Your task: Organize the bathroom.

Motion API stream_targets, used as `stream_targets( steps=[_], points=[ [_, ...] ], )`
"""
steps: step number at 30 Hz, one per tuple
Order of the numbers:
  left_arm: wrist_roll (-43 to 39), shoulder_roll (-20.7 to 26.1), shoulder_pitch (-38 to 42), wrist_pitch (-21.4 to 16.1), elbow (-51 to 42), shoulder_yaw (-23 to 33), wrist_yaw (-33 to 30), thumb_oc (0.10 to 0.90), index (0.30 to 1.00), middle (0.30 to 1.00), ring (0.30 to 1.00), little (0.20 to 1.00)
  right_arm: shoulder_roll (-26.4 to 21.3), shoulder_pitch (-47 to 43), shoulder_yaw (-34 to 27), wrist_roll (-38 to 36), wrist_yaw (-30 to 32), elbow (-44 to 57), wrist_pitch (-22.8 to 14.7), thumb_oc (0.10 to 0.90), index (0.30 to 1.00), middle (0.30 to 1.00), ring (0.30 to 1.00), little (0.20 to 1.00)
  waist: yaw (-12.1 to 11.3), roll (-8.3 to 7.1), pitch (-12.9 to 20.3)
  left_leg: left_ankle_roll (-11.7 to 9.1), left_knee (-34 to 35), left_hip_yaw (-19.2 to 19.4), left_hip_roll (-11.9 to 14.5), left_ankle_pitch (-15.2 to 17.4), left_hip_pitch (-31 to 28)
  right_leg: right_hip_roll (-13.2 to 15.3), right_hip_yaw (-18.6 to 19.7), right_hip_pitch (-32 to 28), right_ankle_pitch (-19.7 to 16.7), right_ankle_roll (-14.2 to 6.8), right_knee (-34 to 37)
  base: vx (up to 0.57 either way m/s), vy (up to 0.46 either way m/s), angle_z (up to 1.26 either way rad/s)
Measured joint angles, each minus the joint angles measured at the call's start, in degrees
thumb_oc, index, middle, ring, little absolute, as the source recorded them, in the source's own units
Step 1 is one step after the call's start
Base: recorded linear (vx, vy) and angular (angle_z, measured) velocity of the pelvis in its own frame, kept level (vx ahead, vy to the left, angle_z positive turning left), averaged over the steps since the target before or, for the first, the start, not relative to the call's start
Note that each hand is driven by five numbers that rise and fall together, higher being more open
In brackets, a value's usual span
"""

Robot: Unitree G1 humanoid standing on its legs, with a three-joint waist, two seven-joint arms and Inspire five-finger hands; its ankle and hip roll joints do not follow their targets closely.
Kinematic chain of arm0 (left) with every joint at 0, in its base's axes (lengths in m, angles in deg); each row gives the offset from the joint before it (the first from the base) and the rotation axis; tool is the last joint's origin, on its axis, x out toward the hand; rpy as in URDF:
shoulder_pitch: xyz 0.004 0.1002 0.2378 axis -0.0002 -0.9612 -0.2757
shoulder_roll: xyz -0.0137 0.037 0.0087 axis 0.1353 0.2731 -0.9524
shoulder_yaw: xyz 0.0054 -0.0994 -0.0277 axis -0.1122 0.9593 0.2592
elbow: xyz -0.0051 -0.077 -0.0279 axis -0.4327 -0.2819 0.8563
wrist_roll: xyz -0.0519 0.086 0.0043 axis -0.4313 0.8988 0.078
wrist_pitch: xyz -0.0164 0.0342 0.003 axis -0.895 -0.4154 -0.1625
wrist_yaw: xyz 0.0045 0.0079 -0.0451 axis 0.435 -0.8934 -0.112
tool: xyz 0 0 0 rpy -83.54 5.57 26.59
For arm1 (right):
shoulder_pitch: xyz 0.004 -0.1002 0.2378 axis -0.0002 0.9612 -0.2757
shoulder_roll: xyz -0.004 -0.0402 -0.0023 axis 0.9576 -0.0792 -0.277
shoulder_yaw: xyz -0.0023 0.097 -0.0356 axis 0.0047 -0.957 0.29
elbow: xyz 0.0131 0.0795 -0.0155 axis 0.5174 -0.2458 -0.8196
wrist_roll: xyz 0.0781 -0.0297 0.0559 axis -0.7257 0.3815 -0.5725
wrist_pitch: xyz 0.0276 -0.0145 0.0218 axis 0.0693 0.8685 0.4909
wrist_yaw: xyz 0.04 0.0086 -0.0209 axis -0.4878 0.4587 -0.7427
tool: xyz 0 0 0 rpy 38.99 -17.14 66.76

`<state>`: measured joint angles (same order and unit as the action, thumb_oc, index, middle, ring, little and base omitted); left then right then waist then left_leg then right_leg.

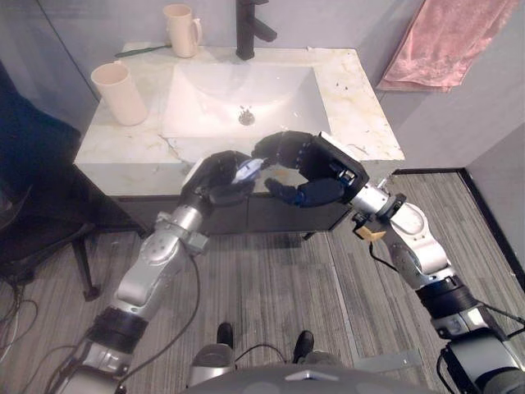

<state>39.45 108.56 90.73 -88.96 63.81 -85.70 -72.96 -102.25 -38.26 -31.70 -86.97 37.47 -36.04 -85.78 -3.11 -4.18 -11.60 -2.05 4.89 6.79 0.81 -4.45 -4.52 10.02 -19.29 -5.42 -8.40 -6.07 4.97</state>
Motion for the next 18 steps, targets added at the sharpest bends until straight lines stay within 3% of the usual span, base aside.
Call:
stream_targets(
  steps=[3,5,7,8,9,10,18],
  points=[
    [0.0,0.0,0.0,0.0,0.0,-0.5,0.0,0.400,0.300,0.300,0.300,0.300,0.6,-0.2,0.0,-0.1,0.9,-0.6,0.0,0.535,0.502,0.502,0.502,0.502,0.0,0.10,0.0,0.0,0.0,0.0,0.0,0.0,0.0,0.0,0.0,0.0,0.0,0.0,0.0,0.00,0.000,0.00],
    [0.0,0.0,0.0,0.0,0.0,-1.2,0.1,0.400,0.300,0.300,0.300,0.300,0.6,-0.2,-0.2,-0.1,1.0,-0.8,0.0,0.532,0.498,0.498,0.498,0.498,-0.1,0.10,0.0,0.0,0.0,-0.1,0.0,0.0,0.0,0.0,-0.1,-0.1,0.0,0.0,0.0,0.00,0.000,0.00],
    [0.0,0.0,0.0,0.0,0.0,-1.3,0.6,0.400,0.300,0.300,0.300,0.300,0.7,-0.2,-0.5,-0.1,1.1,-0.9,0.0,0.588,0.582,0.582,0.582,0.582,-0.2,0.10,0.0,0.0,0.0,-0.2,0.0,0.0,0.0,0.0,-0.3,-0.1,0.0,0.0,0.0,0.00,0.000,0.00],
    [0.0,0.0,0.0,0.0,0.0,-1.2,0.6,0.400,0.300,0.300,0.300,0.300,0.7,-0.2,-0.6,-0.1,1.0,-0.9,0.0,0.585,0.578,0.578,0.578,0.578,-0.3,0.10,0.0,0.0,0.0,-0.2,0.0,0.0,0.0,0.0,-0.3,-0.1,0.0,0.0,0.0,0.00,0.000,0.00],
    [0.0,0.0,0.0,0.0,0.0,-1.1,0.4,0.400,0.300,0.300,0.300,0.300,0.7,-0.2,-0.6,-0.3,1.0,-0.9,0.0,0.665,0.698,0.698,0.698,0.698,-0.2,0.10,0.0,0.0,0.0,-0.3,0.0,0.0,0.0,0.0,-0.4,-0.1,0.0,0.0,0.0,0.00,0.000,0.00],
    [0.0,0.0,0.0,0.0,0.0,-1.0,0.0,0.400,0.300,0.300,0.300,0.300,0.7,-0.2,-0.5,-0.5,0.9,-0.9,0.0,0.800,0.900,0.900,0.900,0.900,-0.2,0.11,0.0,0.0,0.0,-0.3,0.0,0.0,0.0,0.0,-0.4,-0.1,0.0,0.0,0.0,0.00,0.000,0.00],
    [0.0,0.0,0.0,0.0,0.0,0.3,-1.1,0.400,0.300,0.300,0.300,0.300,0.7,-0.1,0.3,-0.3,-0.7,-0.9,0.1,0.800,0.900,0.900,0.900,0.900,-0.2,0.14,0.0,0.0,0.0,-0.5,0.0,-0.1,0.0,0.0,-0.8,-0.3,0.0,0.0,0.0,0.00,0.000,0.00]
  ],
)
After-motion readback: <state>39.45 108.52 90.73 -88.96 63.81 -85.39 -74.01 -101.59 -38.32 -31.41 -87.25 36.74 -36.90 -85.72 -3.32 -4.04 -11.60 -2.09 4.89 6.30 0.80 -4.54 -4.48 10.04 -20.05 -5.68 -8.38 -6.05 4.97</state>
